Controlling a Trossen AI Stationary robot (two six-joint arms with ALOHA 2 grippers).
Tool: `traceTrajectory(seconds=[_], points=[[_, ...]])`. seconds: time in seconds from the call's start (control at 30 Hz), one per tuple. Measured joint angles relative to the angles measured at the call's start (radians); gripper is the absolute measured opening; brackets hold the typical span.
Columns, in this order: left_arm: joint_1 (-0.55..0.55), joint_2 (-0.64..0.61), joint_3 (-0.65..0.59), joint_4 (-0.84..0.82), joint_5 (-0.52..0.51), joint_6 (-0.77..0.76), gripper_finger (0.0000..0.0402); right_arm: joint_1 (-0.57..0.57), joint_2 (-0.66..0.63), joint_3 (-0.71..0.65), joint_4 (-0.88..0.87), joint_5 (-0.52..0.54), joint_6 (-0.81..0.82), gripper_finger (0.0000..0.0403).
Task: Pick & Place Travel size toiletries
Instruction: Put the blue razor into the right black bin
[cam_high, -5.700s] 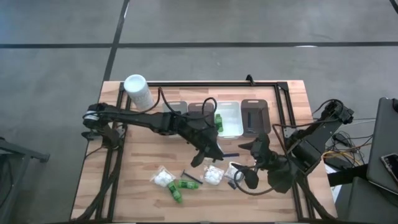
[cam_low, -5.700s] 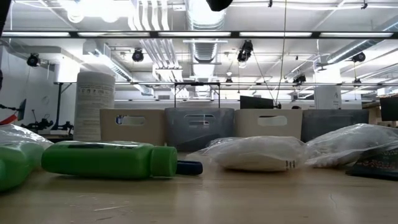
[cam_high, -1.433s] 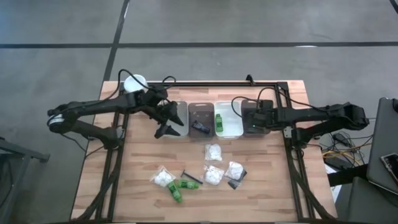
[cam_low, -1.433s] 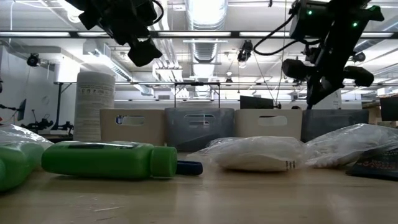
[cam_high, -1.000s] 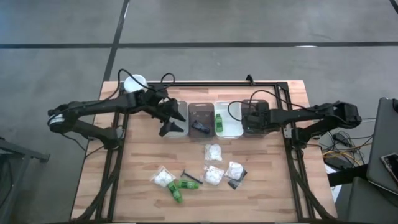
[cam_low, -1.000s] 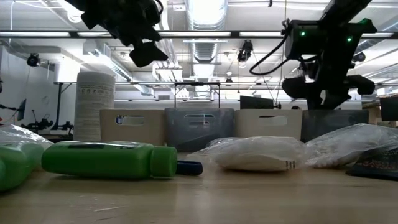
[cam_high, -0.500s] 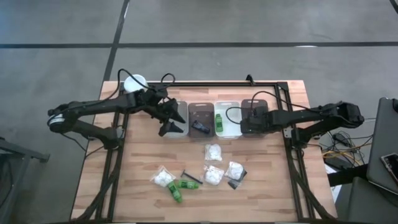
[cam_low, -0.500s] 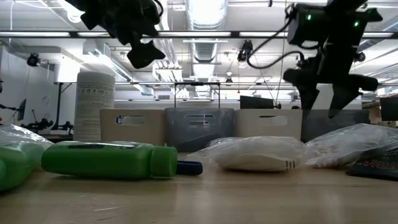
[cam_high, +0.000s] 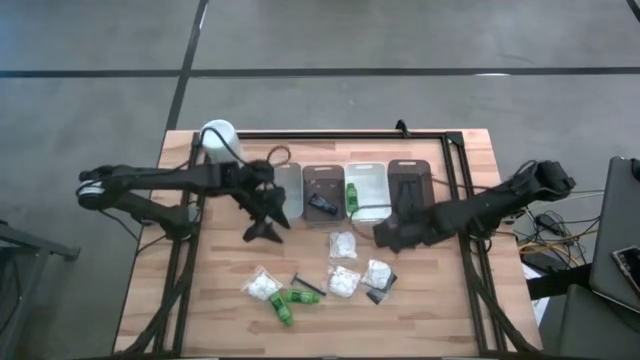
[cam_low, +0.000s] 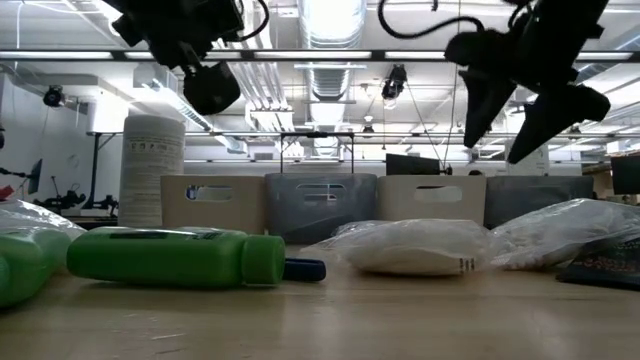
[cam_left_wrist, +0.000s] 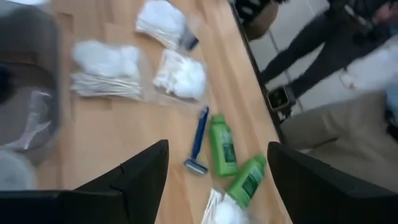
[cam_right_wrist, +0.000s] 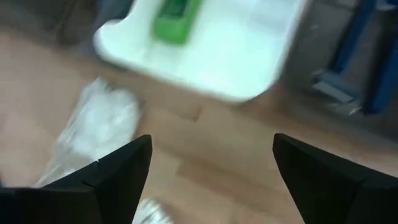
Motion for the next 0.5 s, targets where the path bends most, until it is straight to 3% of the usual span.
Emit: traceTrajectory(seconds=[0.3,0.5], points=[[-0.242,0.004,-0.083,0.090,-0.223,0.160,0.0278,0.111,0.266,0.220,-0.010,-0.021,0.078,0.0320],[-0.329,0.054,-0.091,0.170,-0.311,0.159,0.0276,0.172,0.367,0.343,-0.012,-0.018,0.147,0.0333]])
